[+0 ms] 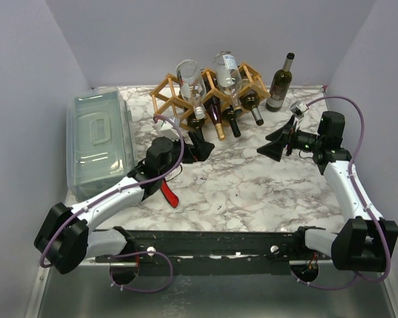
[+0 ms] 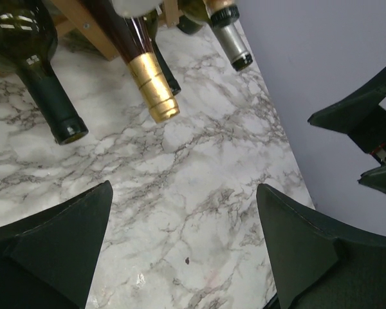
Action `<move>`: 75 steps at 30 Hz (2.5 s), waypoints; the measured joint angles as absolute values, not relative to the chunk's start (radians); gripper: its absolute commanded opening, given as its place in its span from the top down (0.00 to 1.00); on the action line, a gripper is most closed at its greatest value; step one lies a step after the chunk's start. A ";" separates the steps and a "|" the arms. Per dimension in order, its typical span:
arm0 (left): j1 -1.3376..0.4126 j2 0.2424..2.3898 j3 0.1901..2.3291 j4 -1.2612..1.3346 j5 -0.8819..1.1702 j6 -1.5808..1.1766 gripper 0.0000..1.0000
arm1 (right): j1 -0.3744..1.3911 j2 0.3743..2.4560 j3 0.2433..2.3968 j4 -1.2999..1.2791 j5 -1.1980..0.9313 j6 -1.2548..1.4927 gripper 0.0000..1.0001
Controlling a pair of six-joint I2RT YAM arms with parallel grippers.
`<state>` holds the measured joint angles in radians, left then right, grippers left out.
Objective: Take the wine bottle off the wine rack
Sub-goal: Pick up the wine bottle from the wine rack.
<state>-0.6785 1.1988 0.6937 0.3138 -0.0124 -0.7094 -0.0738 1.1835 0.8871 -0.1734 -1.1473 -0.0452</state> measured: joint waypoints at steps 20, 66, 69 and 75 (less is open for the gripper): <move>-0.525 1.355 1.214 -0.099 -0.010 -0.898 0.13 | -0.074 1.184 0.887 -0.175 -1.131 -0.055 0.01; -0.525 1.824 1.653 -0.316 -0.242 -0.709 0.42 | -0.074 1.181 0.896 -0.234 -1.106 -0.120 0.01; -0.524 1.832 1.659 -0.319 -0.247 -0.709 0.42 | -0.074 1.179 0.897 -0.234 -1.105 -0.125 0.01; -0.524 1.847 1.663 -0.316 -0.253 -0.709 0.47 | -0.074 1.177 0.899 -0.235 -1.104 -0.129 0.01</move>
<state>-0.5240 1.8465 1.6627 -0.3157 -0.2535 -0.7090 -0.0738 1.1770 0.8986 -0.2348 -1.1042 -0.1287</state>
